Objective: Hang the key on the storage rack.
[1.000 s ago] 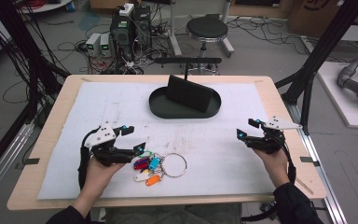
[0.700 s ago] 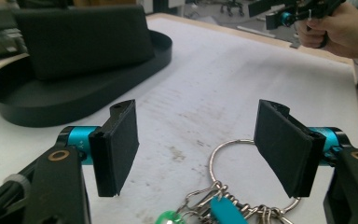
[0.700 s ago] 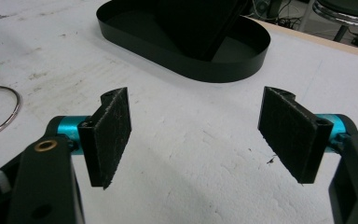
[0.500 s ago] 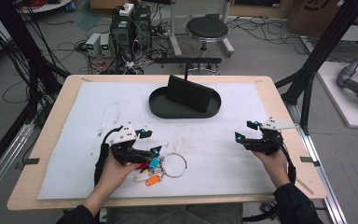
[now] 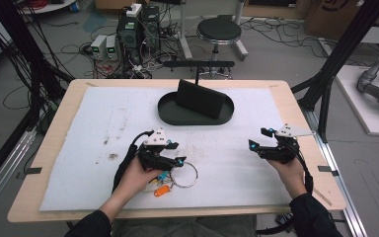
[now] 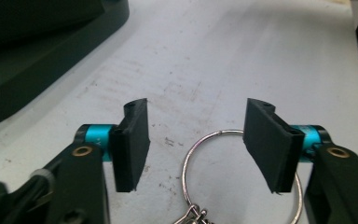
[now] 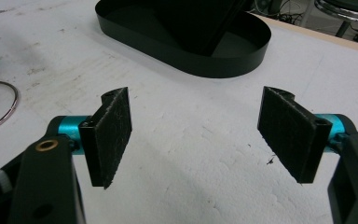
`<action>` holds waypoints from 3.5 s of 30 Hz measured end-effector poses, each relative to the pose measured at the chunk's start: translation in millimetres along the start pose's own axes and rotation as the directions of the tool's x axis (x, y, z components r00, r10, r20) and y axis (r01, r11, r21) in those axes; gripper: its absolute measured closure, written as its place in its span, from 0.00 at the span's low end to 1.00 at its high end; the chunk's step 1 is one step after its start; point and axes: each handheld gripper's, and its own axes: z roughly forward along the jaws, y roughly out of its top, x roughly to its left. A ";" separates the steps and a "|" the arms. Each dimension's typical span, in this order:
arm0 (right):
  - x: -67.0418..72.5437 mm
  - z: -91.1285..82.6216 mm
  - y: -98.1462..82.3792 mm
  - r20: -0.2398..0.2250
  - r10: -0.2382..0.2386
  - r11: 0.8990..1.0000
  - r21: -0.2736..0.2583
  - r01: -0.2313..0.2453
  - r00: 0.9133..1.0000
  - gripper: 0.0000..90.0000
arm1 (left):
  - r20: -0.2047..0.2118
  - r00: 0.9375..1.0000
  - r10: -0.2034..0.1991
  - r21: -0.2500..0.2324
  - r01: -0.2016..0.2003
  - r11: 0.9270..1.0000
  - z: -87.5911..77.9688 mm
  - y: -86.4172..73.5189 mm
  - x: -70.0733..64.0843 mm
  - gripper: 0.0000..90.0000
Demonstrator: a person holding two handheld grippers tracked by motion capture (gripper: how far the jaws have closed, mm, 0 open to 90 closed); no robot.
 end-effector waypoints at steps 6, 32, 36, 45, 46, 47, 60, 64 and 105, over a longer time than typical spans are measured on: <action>-0.1 0.2 -0.1 -0.004 -0.001 1.000 0.000 0.001 1.000 0.29 | 0.018 1.000 -0.007 0.053 0.006 0.999 8.7 -0.7 2.6 0.64; -0.2 -0.7 0.1 0.001 -0.011 1.000 -0.002 0.011 1.000 0.30 | 0.007 0.999 0.047 0.228 -0.047 0.972 23.9 -12.7 4.8 0.89; -0.5 -0.7 0.0 0.001 -0.012 1.000 -0.002 0.012 1.000 0.30 | -0.003 0.998 0.068 0.232 -0.066 0.970 23.8 -12.8 3.3 0.95; -0.1 -0.9 0.2 -0.004 -0.019 1.000 -0.003 0.019 1.000 0.30 | -0.008 0.996 0.088 0.230 -0.084 0.970 24.4 -12.5 0.8 0.94; 0.0 -0.8 0.2 -0.005 -0.016 1.000 -0.002 0.016 1.000 0.30 | -0.004 0.996 0.085 0.230 -0.082 0.970 24.7 -12.5 0.8 0.92; -0.2 -0.7 0.2 -0.005 -0.017 1.000 -0.004 0.017 1.000 0.30 | -0.008 0.995 0.095 0.235 -0.091 0.968 24.7 -12.2 -0.1 0.91; 0.0 -1.7 0.4 -0.001 -0.017 1.000 -0.005 0.017 1.000 0.30 | -0.047 0.994 0.101 0.171 -0.091 0.981 16.4 -8.7 1.8 0.96; -0.1 -2.0 0.4 -0.002 -0.015 1.000 -0.006 0.015 1.000 0.30 | -0.077 0.994 0.079 0.070 -0.073 0.995 0.9 -5.0 6.2 0.96; -0.3 -3.1 0.4 -0.011 -0.014 1.000 -0.012 0.014 1.000 0.30 | -0.043 0.984 0.170 -0.027 -0.172 0.985 -24.7 0.1 -8.8 0.95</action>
